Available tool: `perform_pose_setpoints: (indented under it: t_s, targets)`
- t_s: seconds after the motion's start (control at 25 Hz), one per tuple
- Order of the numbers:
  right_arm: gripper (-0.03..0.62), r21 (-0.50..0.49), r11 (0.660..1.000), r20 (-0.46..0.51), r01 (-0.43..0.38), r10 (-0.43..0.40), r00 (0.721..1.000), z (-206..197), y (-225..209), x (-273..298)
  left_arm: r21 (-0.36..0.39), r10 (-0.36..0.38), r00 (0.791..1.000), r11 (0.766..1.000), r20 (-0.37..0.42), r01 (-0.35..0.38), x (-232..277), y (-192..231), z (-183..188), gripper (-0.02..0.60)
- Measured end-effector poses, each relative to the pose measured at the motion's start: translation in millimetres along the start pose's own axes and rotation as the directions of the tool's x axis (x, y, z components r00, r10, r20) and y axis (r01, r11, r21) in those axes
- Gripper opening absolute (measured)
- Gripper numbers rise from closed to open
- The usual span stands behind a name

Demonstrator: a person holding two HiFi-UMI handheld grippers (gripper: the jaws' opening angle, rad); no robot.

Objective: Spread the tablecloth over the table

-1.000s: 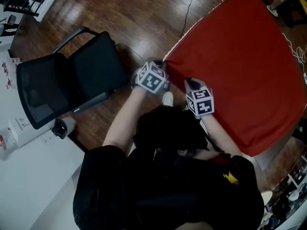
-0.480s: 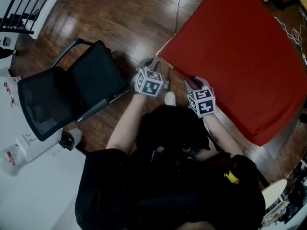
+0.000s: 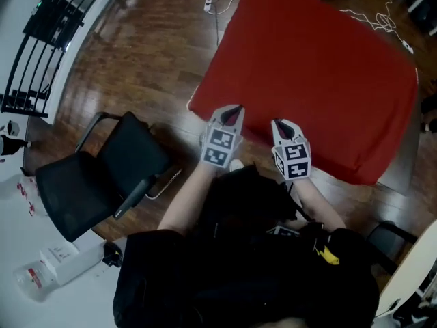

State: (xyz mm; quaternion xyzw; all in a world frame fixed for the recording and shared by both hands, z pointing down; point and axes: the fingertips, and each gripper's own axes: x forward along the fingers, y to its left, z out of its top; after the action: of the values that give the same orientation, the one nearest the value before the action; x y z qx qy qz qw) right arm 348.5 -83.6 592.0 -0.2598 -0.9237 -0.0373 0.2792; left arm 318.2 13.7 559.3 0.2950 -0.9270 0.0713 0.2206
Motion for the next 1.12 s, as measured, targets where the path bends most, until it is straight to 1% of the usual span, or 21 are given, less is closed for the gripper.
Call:
perform_pose_setpoints:
  t_s: [0.08,0.16,0.24,0.32,0.4,0.52,0.64,0.72,0.76,0.88,0.96,1.04,1.12]
  targets:
    - [0.006,0.047,0.996,0.055,0.074,-0.077,0.996,-1.9,-41.9,-51.0,0.02,-0.051,0.997,0.999,0.058,0.049,6.4,-51.1,31.2,-0.005]
    - [0.006,0.112,0.982,0.106,0.151,-0.162,0.981,-8.5,-83.5,-102.9,0.043,-0.099,0.989,0.995,0.107,0.095,13.9,-101.5,55.2,-0.005]
    - [0.006,0.179,0.957,0.153,0.229,-0.257,0.954,-18.9,-123.0,-156.1,0.058,-0.152,0.977,0.988,0.147,0.145,22.0,-149.8,73.4,-0.005]
    - [0.006,0.24,0.92,0.183,0.31,-0.356,0.916,-38.3,-159.8,-211.9,0.076,-0.215,0.961,0.976,0.174,0.205,27.6,-201.1,86.8,-0.005]
    - [0.006,0.312,0.863,0.182,0.397,-0.464,0.867,-69.5,-196.5,-269.6,0.114,-0.295,0.938,0.954,0.182,0.278,33.8,-259.0,98.3,-0.005]
    - [0.006,0.425,0.756,0.148,0.499,-0.601,0.785,-124.5,-240.5,-353.8,0.187,-0.405,0.898,0.908,0.169,0.375,42.0,-347.1,110.9,-0.005]
    - [0.006,0.489,0.667,0.105,0.562,-0.684,0.722,-170.3,-262.8,-420.0,0.227,-0.468,0.871,0.874,0.15,0.431,48.7,-416.6,114.0,-0.005]
    - [0.006,0.524,0.612,0.066,0.592,-0.722,0.689,-200.3,-271.5,-452.6,0.235,-0.499,0.856,0.855,0.134,0.462,54.8,-452.7,110.7,-0.005]
    - [0.006,0.541,0.588,0.046,0.602,-0.735,0.677,-215.7,-275.9,-465.7,0.239,-0.513,0.85,0.846,0.122,0.476,58.5,-469.3,107.7,-0.005]
    - [0.006,0.593,0.523,-0.012,0.612,-0.755,0.656,-260.3,-286.2,-494.3,0.261,-0.56,0.826,0.808,0.066,0.528,66.7,-517.3,97.6,-0.005]
    - [0.006,0.62,0.49,-0.041,0.612,-0.759,0.649,-281.4,-288.8,-503.3,0.278,-0.589,0.808,0.78,0.022,0.561,71.8,-541.0,91.0,-0.005]
    - [0.006,0.637,0.477,-0.055,0.605,-0.755,0.654,-291.8,-289.7,-503.2,0.286,-0.603,0.797,0.759,-0.031,0.585,79.3,-555.0,82.3,-0.003]
    - [0.006,0.644,0.485,-0.053,0.591,-0.743,0.667,-293.8,-290.7,-497.6,0.309,-0.598,0.796,0.743,-0.093,0.594,92.7,-561.6,70.6,-0.003]
